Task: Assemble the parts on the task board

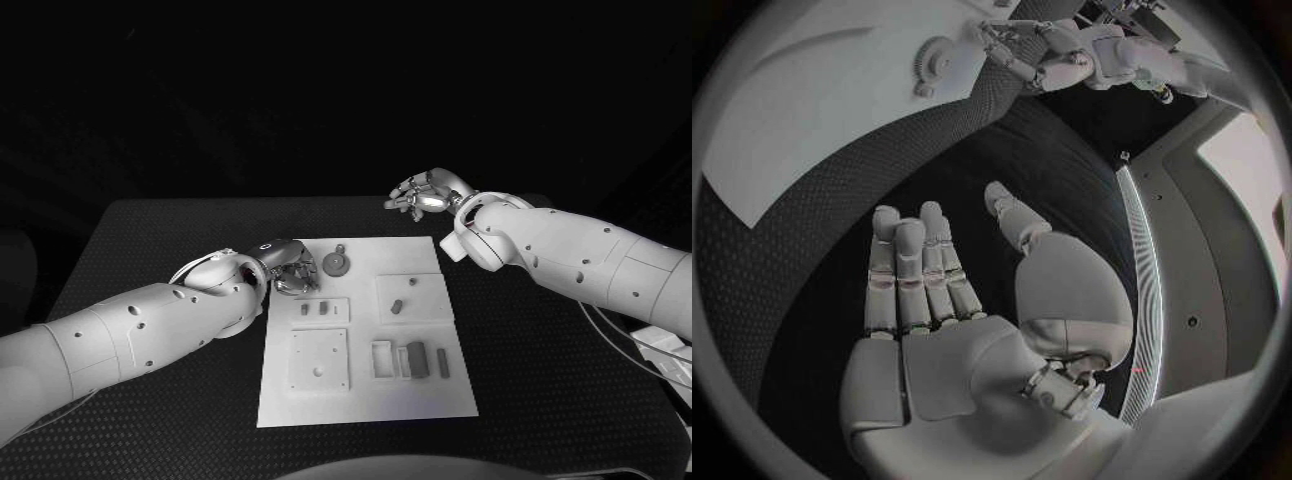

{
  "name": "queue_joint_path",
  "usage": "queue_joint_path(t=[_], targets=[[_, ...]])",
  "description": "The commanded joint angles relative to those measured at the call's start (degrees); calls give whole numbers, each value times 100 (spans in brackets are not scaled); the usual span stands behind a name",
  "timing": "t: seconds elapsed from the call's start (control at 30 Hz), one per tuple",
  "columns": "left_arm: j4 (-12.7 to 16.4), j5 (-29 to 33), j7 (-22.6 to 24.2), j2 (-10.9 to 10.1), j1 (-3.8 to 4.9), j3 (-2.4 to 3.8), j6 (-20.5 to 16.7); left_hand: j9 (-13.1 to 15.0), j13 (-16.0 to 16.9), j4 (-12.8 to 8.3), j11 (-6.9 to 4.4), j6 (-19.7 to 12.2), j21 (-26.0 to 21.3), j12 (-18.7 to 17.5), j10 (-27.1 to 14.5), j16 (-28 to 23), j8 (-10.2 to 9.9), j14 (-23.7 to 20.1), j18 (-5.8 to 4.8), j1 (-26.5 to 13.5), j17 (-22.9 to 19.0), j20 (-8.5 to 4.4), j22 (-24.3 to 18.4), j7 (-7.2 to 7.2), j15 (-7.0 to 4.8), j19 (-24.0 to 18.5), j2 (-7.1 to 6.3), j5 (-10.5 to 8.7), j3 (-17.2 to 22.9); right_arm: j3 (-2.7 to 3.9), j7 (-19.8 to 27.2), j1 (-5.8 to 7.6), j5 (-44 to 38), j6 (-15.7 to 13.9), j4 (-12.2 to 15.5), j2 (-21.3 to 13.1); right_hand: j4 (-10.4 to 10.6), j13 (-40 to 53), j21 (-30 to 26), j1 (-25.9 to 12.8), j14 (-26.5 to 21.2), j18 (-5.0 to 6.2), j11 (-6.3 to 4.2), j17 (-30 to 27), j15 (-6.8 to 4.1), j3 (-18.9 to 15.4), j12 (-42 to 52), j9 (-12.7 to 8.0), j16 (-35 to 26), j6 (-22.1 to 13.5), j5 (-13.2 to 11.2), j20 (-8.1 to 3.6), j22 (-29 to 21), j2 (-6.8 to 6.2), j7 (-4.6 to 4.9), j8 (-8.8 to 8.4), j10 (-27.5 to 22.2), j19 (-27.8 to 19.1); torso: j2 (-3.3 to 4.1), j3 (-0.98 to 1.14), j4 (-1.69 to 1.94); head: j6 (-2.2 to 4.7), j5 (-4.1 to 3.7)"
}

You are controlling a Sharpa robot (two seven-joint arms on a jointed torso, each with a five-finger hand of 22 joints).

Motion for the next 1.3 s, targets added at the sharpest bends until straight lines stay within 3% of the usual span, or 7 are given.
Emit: queue_joint_path(t=[0.03, 1.3], targets=[[7, -28, 24, 40, 4, -1, 101, 6, 7, 7, 3, 55, 23, -32, 40, 27, 36, 9, 247, -5, -7, -42, 133, 21, -16, -16, 37, 17, 36, 3, 58, -3, -7, 49, 12, 4, 2, -8, -36, -39, 5, 80, -10, -7, -29, 8, 22, -9, 21, 11, 20, 40, 7, 9, 39, -28, -47, -14, 2, 4, -2, -4, 6], [81, -13, 0, 76, 4, -30, 349, -15, 5, 32, 19, -6, 27, -76, -1, 30, 19, -42, 227, -76, -8, -37, 133, 49, -3, -59, 42, -86, -3, 3, 58, -3, -7, 53, 14, -10, 4, -13, -37, -42, 3, 80, -10, -8, -29, 8, 26, -10, 21, 8, 20, 40, 8, 13, 40, -29, -48, -14, 1, 6, -2, -19, -27]])
